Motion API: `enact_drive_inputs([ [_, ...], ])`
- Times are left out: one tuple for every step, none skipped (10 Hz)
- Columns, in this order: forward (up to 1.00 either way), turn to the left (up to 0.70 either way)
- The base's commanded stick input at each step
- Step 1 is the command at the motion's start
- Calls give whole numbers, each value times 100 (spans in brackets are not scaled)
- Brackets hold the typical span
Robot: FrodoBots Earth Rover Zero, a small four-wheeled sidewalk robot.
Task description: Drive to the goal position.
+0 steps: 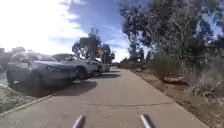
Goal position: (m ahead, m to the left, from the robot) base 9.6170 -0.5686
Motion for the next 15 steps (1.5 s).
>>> enact_drive_inputs([
  [70,0],
  [70,0],
  [70,0],
  [70,0],
  [70,0],
  [70,0],
  [70,0],
  [70,0],
  [70,0],
  [70,0],
  [70,-1],
  [70,-3],
  [70,-5],
  [70,-24],
  [70,-9],
])
